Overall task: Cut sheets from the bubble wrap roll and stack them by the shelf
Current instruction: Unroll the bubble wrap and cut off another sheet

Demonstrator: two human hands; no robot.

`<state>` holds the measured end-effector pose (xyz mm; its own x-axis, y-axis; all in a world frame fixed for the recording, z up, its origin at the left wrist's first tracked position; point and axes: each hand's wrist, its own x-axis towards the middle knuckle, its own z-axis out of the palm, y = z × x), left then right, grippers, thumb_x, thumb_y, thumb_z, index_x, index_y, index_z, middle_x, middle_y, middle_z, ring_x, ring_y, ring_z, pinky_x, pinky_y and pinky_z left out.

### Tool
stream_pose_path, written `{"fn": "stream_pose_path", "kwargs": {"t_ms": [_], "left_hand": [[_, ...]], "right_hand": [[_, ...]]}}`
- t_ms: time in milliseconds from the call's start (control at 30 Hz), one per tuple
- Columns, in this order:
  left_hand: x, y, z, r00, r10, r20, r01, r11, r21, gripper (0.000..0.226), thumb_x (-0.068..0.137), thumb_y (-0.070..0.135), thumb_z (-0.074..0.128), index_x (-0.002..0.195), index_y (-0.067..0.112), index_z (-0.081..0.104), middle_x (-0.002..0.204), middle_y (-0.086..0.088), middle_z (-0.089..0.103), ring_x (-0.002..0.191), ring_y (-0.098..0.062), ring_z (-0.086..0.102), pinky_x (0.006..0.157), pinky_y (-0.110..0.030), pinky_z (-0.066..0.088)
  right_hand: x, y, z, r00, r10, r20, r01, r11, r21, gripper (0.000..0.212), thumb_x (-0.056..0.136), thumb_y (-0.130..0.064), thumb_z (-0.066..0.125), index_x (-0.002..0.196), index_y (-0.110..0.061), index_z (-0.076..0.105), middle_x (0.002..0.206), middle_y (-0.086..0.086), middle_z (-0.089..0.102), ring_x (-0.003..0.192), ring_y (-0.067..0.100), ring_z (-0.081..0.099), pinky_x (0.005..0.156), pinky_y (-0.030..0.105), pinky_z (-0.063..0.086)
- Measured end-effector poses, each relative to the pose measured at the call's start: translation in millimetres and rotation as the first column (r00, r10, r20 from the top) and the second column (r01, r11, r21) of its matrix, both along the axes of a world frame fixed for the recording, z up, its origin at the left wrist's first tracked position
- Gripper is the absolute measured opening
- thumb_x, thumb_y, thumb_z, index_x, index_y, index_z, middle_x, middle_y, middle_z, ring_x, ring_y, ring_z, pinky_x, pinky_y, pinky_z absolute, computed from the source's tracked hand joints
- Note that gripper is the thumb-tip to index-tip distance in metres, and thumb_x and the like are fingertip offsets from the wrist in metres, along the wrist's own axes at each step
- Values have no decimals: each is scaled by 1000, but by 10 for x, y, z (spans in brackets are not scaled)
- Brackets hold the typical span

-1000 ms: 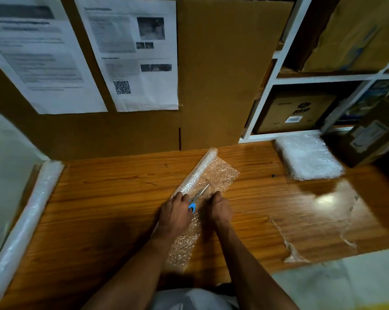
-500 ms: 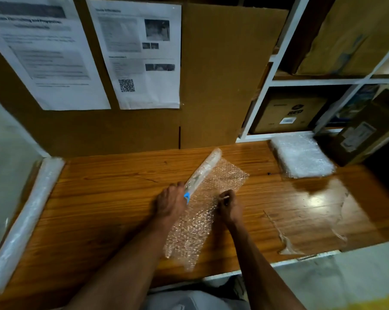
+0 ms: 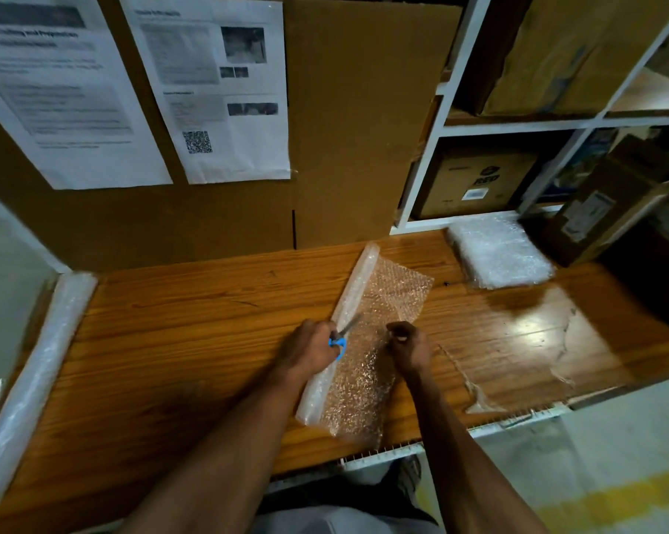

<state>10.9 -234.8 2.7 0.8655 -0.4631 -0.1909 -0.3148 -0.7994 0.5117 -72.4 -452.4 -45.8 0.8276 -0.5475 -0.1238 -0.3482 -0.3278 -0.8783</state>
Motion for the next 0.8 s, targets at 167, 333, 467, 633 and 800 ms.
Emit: {"fn": "stream_pose_path", "kwargs": {"t_ms": [167,333,467,633,800], "left_hand": [[126,181,93,955,251,159,-270,956,112,20,93,26,68,109,16,72,107,-12,74,94,-31,71,73,-37,55],[119,225,119,930,338,145,-325,940,-106,16,93,23,71,109,20,68,104,-9,73,93,-29,68,71,-33,51],[-114,18,76,994,110,19,-104,977,-184,19,88,19,76,106,25,71,107,0,73,91,-21,67,71,-29,54],[-280,-48,5,979,197,53,-201,977,72,20,92,24,68,112,23,69,110,-7,72,93,-28,69,75,-35,58],[-338,75,131,914,357,192,-384,915,126,20,97,19,60,116,18,63,110,-13,68,99,-35,66,76,-38,55]], "right_hand": [[-48,-49,205,999,-41,6,41,999,-13,33,88,-16,65,120,-21,72,111,4,75,94,34,75,72,25,52],[-45,-395,-144,999,-33,16,33,999,18,60,76,-46,54,134,-31,63,110,15,76,88,27,68,76,36,51],[-128,-428,-79,997,40,-62,-40,999,1,82,70,-43,52,147,-15,55,125,24,70,99,27,62,89,44,53],[-333,-443,273,993,46,-106,-57,993,-102,80,72,-24,50,148,2,52,138,28,61,120,43,63,100,47,53],[-426,-584,298,994,-6,-113,-14,985,-173,63,93,6,55,155,-2,44,160,24,39,143,45,43,117,39,37]]}}
